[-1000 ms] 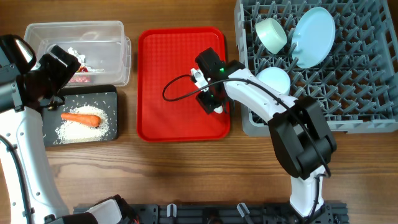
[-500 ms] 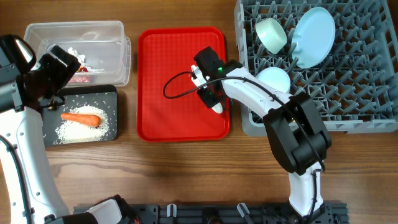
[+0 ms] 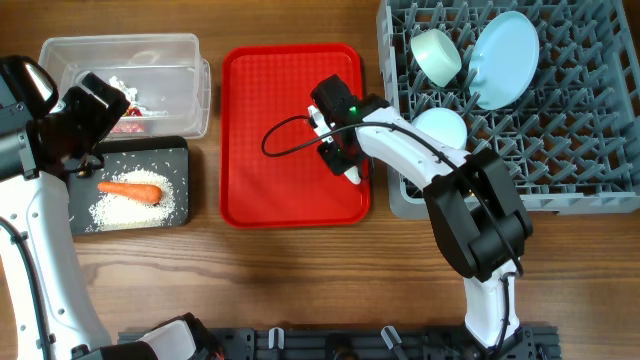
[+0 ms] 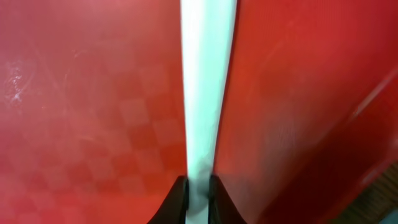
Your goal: Sort waste into correct bins and load items into the dishwasher rack
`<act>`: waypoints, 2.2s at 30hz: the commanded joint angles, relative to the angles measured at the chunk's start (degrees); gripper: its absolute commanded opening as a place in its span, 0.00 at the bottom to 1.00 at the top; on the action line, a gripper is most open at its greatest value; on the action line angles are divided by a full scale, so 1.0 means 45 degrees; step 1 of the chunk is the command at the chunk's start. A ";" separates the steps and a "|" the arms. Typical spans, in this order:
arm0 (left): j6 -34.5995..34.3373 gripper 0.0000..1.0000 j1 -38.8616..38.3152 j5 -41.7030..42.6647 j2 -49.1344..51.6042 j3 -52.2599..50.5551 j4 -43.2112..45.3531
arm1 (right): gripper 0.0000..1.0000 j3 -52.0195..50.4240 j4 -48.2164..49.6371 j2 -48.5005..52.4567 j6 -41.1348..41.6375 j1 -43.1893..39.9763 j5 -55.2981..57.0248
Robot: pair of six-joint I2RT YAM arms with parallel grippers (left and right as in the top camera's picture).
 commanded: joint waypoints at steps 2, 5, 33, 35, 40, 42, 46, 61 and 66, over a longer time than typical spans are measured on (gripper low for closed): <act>-0.0063 1.00 0.0083 -0.0029 0.0073 0.0015 0.0034 | 0.04 0.0291 -0.0787 0.0151 0.0131 -0.0034 0.0034; -0.0068 1.00 0.0083 -0.0029 0.0073 0.0015 0.0034 | 0.04 0.0534 -0.0942 -0.0403 0.0136 -0.0034 0.0039; -0.0068 1.00 0.0083 -0.0029 0.0073 0.0015 0.0034 | 0.77 0.2409 0.0753 -0.0680 0.8106 0.0146 -0.3823; -0.0068 1.00 0.0083 -0.0029 0.0073 0.0015 0.0034 | 0.77 0.2341 0.0622 -0.0510 0.8796 0.0262 -0.3371; -0.0063 1.00 0.0083 -0.0029 0.0073 0.0015 0.0034 | 0.64 0.1681 0.0767 -0.0044 1.1103 0.0641 -0.2526; -0.0063 1.00 0.0083 -0.0029 0.0073 0.0015 0.0034 | 0.64 0.1370 0.0928 0.0126 1.2653 0.0826 -0.1792; -0.0063 1.00 0.0083 -0.0029 0.0073 0.0015 0.0034 | 0.64 0.1146 0.0874 0.0393 1.4207 0.1161 -0.1001; -0.0068 1.00 0.0083 -0.0029 0.0073 0.0015 0.0034 | 0.62 0.0374 0.2846 0.1200 1.5509 0.1715 0.0457; -0.0068 1.00 0.0083 -0.0029 0.0073 0.0015 0.0034 | 0.57 0.0374 0.2963 0.1413 1.5805 0.1715 0.0457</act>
